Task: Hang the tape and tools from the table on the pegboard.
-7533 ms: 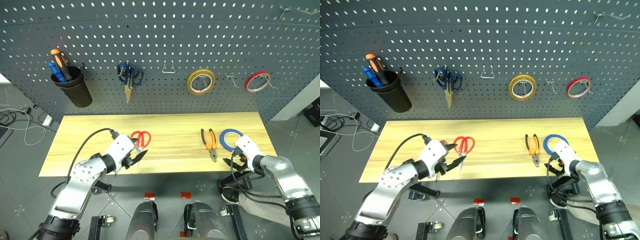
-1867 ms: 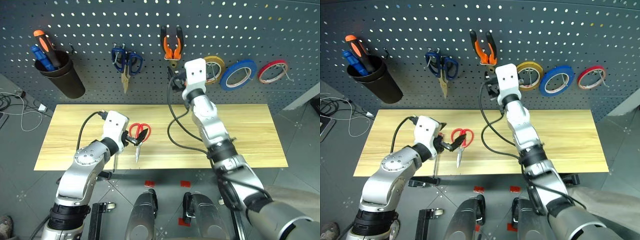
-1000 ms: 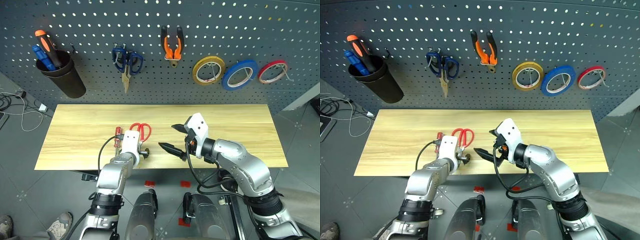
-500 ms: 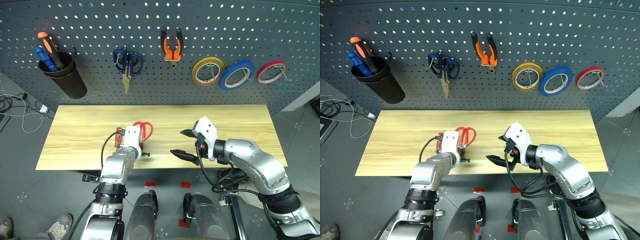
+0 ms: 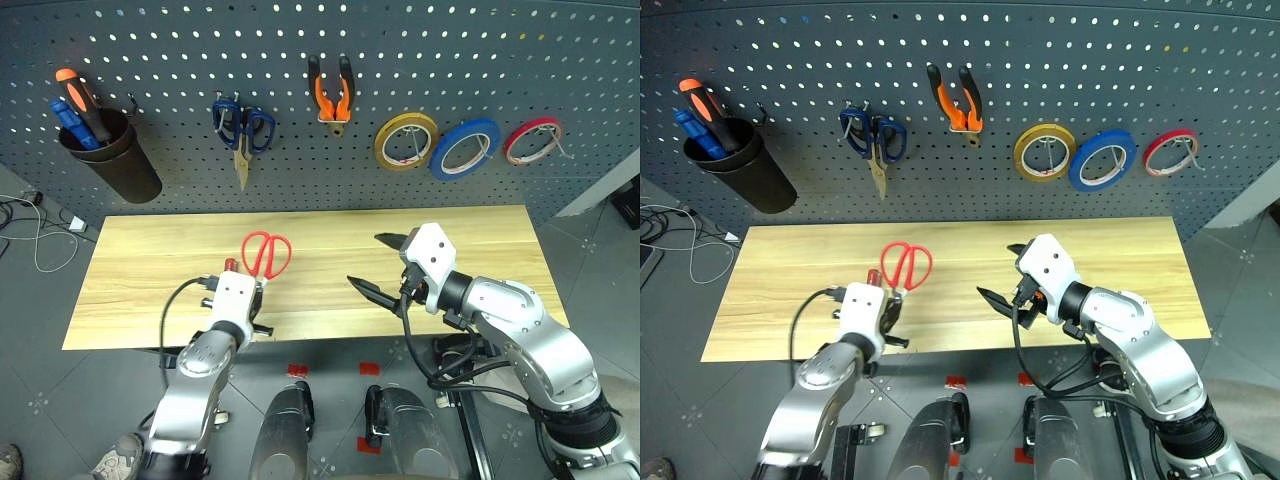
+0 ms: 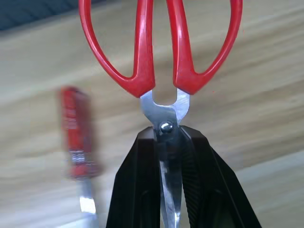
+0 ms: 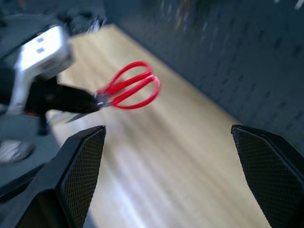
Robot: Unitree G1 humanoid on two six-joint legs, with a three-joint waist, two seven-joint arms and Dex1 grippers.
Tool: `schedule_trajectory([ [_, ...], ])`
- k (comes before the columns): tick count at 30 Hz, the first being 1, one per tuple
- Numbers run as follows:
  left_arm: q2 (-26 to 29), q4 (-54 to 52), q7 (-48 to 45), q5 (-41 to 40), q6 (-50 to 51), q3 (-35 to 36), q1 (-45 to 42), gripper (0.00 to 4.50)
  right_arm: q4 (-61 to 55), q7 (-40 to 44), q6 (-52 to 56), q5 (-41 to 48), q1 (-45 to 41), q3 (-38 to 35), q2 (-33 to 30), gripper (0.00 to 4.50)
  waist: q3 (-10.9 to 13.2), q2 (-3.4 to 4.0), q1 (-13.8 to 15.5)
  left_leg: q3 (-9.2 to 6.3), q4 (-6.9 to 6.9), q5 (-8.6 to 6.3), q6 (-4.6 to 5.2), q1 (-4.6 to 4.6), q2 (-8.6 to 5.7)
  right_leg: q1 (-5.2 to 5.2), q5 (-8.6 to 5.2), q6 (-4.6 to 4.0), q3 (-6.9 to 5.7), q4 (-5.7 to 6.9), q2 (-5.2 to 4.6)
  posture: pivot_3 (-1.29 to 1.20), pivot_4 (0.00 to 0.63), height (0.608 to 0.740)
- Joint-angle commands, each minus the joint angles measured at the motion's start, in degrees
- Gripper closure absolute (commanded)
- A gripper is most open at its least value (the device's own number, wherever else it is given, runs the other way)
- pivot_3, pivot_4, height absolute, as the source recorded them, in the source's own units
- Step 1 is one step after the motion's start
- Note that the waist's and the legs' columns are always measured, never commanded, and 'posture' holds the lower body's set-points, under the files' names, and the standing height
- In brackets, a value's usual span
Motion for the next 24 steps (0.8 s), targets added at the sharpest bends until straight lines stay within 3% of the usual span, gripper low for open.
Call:
schedule_trajectory([
  [1, 2.29, -8.77, 1.95, 5.42, -10.07, 0.48, 5.31, 4.22, -7.57, -1.12, -4.05, 2.20, 1.52, -1.43, 2.82, 0.00, 0.00, 0.00, 0.01, 0.00, 0.00, -0.01, 0.02, -0.04, 0.00, -0.03, 0.00, 0.01, 0.01, 0.00, 0.00, -0.03, 0.285, 0.740],
  [6, 4.54, -13.44, 1.37, 7.65, -16.20, 2.91, 3.96, 4.22, -9.66, -1.77, -2.77, 5.79, 1.45, -1.39, 5.81, 0.00, -0.03, -0.04, 0.62, -0.06, 0.03, -0.08, 0.14, -0.09, 0.00, -0.08, 0.00, 0.02, -0.04, 0.04, 0.00, -0.01, 0.282, 0.740],
  [12, 7.02, -11.71, -0.21, 6.14, -16.21, 7.53, -6.64, 4.22, -7.11, -2.22, -3.96, 5.12, -0.53, -1.86, 6.62, 0.00, -0.06, -0.10, 0.66, -0.04, 0.11, -0.07, 0.15, -0.09, 0.01, -0.08, 0.01, 0.02, -0.03, 0.10, 0.01, -0.01, 0.280, 0.740],
  [24, 7.84, 3.95, -0.90, 9.13, -15.93, 4.38, -21.38, 4.22, -3.84, -2.66, -5.08, 4.21, -3.82, -2.12, 7.33, 0.00, -0.13, -0.18, 0.30, -0.03, 0.08, 0.05, -0.05, -0.10, -0.01, -0.07, 0.17, -0.26, -0.09, 0.09, 0.02, -0.02, 0.278, 0.740],
])
